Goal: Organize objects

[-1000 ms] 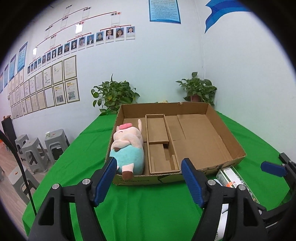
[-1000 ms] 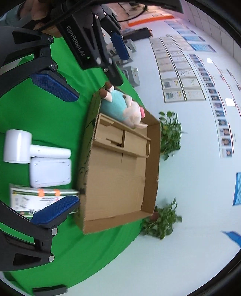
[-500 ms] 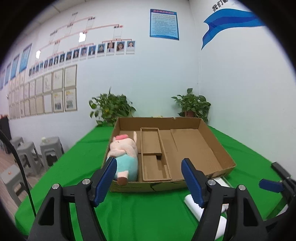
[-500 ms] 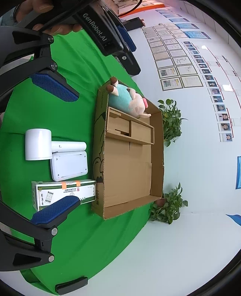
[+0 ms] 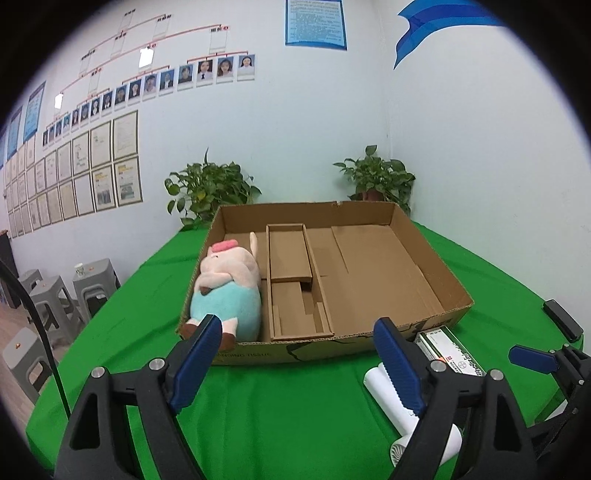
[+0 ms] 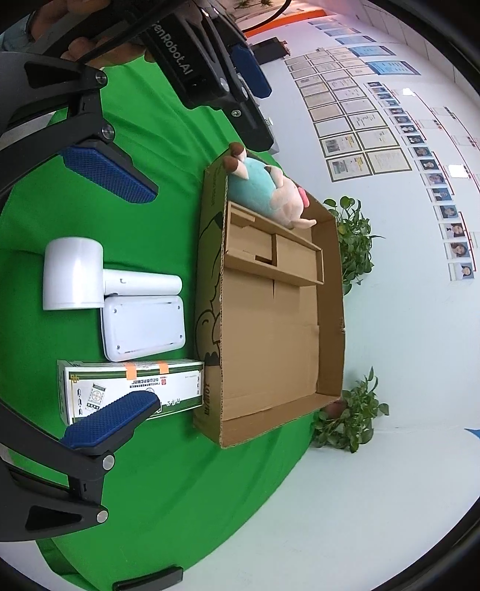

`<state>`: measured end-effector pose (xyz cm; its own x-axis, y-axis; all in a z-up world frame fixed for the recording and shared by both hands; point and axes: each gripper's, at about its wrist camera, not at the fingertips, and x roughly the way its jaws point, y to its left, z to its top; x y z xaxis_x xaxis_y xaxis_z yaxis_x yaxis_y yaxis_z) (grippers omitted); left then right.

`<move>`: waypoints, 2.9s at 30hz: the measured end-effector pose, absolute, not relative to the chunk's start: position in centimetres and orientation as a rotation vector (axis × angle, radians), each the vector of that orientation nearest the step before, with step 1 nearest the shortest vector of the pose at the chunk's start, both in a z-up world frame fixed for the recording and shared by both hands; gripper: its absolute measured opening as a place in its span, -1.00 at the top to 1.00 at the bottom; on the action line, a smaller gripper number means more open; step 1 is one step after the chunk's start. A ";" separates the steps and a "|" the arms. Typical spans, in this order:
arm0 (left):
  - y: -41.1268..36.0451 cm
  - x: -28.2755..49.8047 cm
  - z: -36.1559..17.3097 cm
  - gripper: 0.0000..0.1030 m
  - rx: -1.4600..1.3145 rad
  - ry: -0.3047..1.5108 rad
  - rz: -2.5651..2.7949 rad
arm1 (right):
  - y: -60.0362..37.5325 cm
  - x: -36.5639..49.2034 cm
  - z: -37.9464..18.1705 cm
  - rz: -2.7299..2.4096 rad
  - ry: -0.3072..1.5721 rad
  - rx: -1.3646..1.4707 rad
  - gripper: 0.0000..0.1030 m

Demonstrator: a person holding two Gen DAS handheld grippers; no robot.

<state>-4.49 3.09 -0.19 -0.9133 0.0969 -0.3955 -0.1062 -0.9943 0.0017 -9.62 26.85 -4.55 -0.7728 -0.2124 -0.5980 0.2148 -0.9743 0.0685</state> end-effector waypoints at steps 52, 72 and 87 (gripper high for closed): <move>5.4 -11.2 -11.9 -0.52 -1.275 -0.493 2.165 | 25.8 -10.8 -14.4 -2.401 0.069 1.036 -0.70; 6.2 -11.3 -13.2 0.16 -1.342 -0.451 2.167 | 23.3 -11.3 -15.7 -2.416 0.216 1.079 -0.15; 6.0 -10.7 -12.9 0.17 -1.345 -0.445 2.176 | 23.4 -10.1 -15.5 -2.412 0.203 1.072 -0.15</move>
